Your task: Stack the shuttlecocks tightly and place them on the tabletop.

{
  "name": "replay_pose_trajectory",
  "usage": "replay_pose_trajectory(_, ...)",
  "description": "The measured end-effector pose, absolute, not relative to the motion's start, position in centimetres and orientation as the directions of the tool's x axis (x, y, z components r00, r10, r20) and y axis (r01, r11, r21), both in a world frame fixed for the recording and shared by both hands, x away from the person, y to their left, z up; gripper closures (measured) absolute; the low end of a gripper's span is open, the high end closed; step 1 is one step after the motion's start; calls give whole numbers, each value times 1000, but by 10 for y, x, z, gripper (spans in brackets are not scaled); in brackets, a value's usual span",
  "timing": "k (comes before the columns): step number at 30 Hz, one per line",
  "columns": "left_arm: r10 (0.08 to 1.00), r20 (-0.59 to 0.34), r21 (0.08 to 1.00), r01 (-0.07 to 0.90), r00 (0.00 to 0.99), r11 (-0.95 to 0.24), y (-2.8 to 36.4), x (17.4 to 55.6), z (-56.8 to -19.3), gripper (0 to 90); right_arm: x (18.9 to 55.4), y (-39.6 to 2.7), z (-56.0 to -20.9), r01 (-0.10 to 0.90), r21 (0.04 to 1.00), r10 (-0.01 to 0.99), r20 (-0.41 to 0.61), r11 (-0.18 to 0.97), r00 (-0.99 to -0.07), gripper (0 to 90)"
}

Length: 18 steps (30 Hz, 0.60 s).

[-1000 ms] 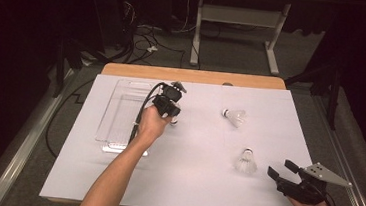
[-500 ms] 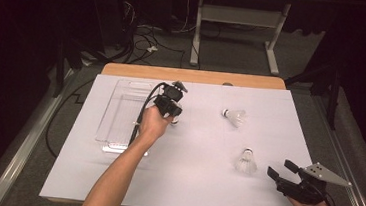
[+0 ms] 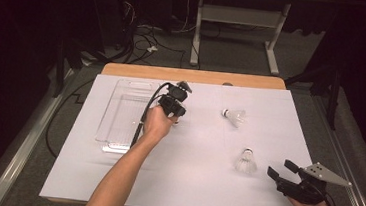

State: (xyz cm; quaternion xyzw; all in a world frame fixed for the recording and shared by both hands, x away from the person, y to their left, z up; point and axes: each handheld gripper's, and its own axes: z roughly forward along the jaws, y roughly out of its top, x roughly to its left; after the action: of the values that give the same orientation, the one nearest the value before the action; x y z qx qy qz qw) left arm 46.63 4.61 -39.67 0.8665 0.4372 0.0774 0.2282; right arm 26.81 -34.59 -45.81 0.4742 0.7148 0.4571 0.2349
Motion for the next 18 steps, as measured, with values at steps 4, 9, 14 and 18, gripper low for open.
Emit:
replay_pose_trajectory(4,792,-73,463,724,606,-512,43,467,-398,891,268,-346,-458,463,876,892,96,135,-441,278)
replay_pose_trajectory(9,793,-85,461,729,604,-506,42,468,-399,889,268,-346,-458,462,876,892,96,134,-441,278)
replay_pose_trajectory(14,792,-84,470,725,605,-504,41,468,-399,884,268,-346,-458,465,875,892,98,133,-441,278)
replay_pose_trajectory(18,790,-87,471,724,606,-504,39,468,-400,879,268,-346,-458,464,876,892,99,132,-441,279)
